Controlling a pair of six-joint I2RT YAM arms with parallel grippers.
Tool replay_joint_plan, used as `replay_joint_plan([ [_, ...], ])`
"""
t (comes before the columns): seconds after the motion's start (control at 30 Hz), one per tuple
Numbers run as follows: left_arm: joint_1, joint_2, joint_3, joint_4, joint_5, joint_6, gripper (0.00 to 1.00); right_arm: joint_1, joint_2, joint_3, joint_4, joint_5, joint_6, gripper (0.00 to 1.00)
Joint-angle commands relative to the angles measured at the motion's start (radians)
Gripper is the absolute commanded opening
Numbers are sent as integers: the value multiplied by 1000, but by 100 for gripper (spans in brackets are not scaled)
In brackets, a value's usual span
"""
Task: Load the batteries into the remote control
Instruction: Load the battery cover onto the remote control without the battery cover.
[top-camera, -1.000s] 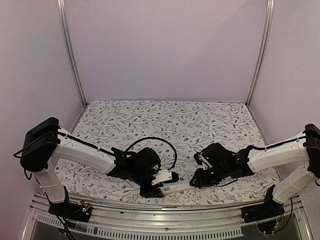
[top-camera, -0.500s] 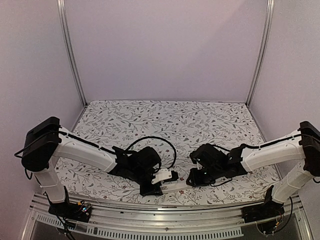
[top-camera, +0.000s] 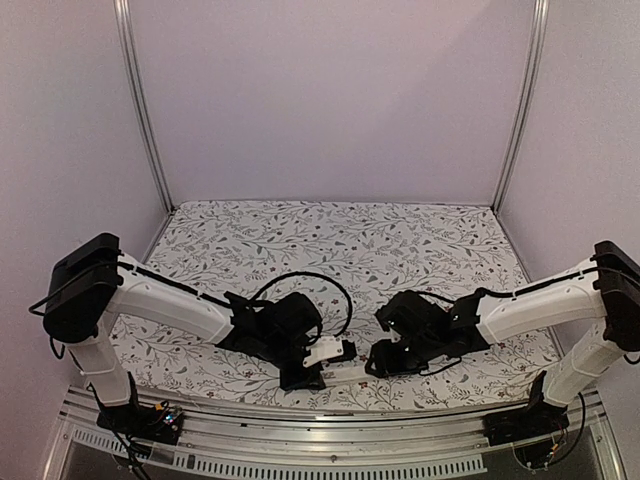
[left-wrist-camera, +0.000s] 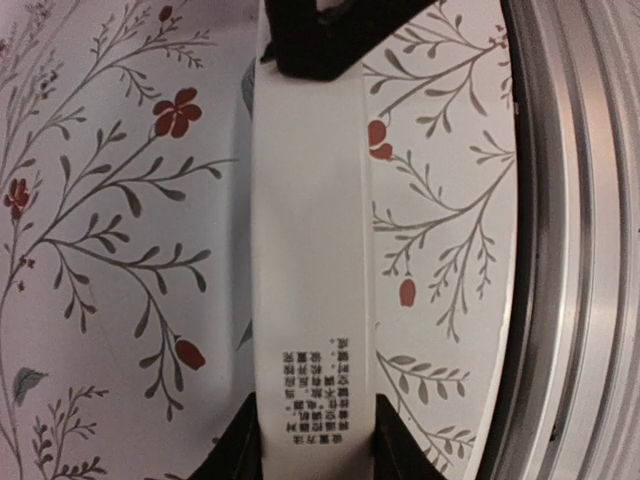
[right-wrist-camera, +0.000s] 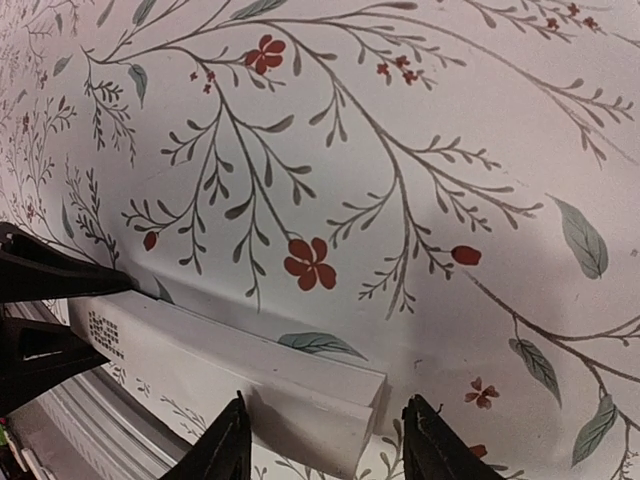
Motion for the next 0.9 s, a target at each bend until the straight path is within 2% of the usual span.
replay_joint_plan([
  [0.0,4,22,11,4,14,11,23,-18,-36,-6,-83,61,-4,52],
  [0.17,4,24,13,2,14,10,23,-41,-86,19,-105,64,-28,60],
  [0.27,3,24,14,1,14,10,23,-52,-122,29,-151,87,-35,61],
  [0.33,3,24,14,0,13,11,23,-64,-160,13,-185,116,-22,55],
  [0.37,3,23,14,0,13,11,23,-73,-180,-1,-198,124,-8,47],
  [0.5,3,25,17,-2,12,10,23,-85,-206,-32,-243,136,30,2],
  [0.7,2,26,22,-10,5,7,22,-52,-77,37,-329,171,54,0],
  [0.87,1,27,22,-11,2,5,22,-6,56,122,-299,161,51,0],
])
